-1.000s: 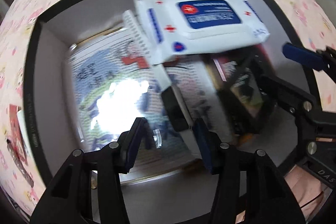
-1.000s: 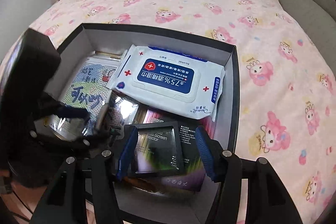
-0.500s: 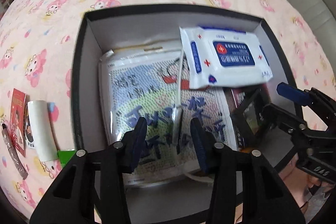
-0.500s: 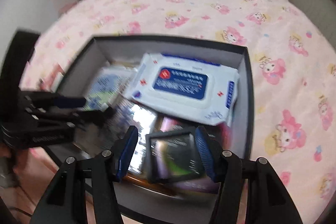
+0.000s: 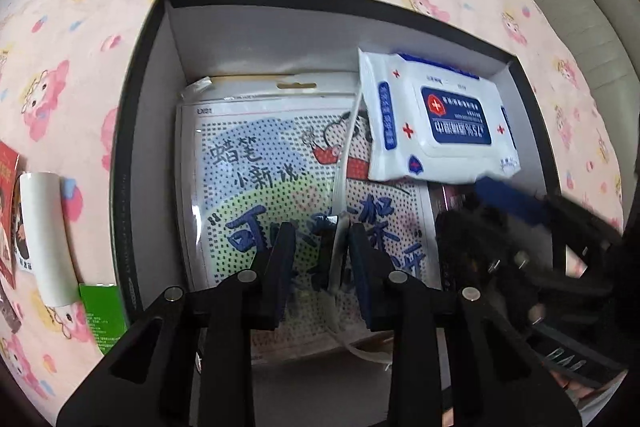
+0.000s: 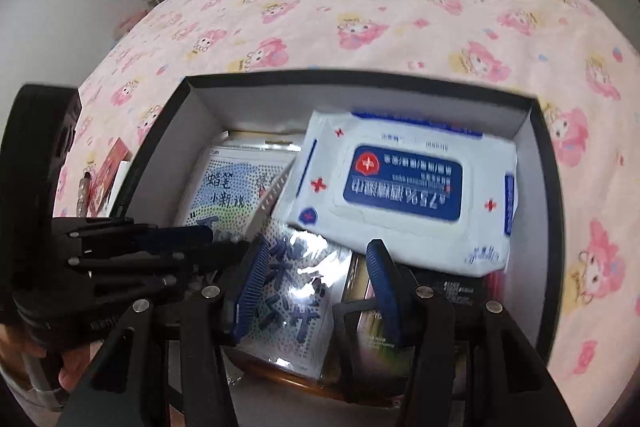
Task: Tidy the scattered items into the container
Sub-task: 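Grasp the white smartwatch band inside the box with the left tool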
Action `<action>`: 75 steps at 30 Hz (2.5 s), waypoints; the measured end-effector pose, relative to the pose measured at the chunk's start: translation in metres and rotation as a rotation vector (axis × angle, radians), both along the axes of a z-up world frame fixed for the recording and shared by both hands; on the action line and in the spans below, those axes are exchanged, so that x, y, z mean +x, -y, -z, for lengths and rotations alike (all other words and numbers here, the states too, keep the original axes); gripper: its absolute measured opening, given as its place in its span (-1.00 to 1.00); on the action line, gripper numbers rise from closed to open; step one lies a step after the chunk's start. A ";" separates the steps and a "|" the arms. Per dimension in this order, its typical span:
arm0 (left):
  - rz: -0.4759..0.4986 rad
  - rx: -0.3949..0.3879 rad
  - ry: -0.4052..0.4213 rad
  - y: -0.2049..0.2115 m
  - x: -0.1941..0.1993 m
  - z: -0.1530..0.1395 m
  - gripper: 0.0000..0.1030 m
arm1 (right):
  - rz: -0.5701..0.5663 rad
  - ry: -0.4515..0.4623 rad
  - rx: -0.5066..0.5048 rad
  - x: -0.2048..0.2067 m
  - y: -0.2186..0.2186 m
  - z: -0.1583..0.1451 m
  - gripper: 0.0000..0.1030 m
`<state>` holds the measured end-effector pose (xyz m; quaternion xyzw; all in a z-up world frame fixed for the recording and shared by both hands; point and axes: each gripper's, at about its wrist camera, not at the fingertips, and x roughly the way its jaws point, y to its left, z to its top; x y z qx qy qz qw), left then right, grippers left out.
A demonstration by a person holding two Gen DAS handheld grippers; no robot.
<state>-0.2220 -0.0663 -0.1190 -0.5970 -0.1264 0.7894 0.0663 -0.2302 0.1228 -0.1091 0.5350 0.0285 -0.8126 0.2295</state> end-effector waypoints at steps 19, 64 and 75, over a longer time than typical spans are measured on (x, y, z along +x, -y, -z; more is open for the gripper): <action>-0.087 -0.023 -0.071 0.012 0.000 -0.012 -0.50 | -0.152 0.097 0.002 0.003 0.053 0.027 -0.09; -0.060 0.086 -0.009 -0.010 -0.019 0.019 -0.75 | -0.151 0.080 0.028 0.011 0.024 0.023 -0.08; -0.047 0.076 0.008 -0.013 -0.023 0.021 -0.75 | -0.121 0.083 0.059 0.008 0.025 0.034 -0.10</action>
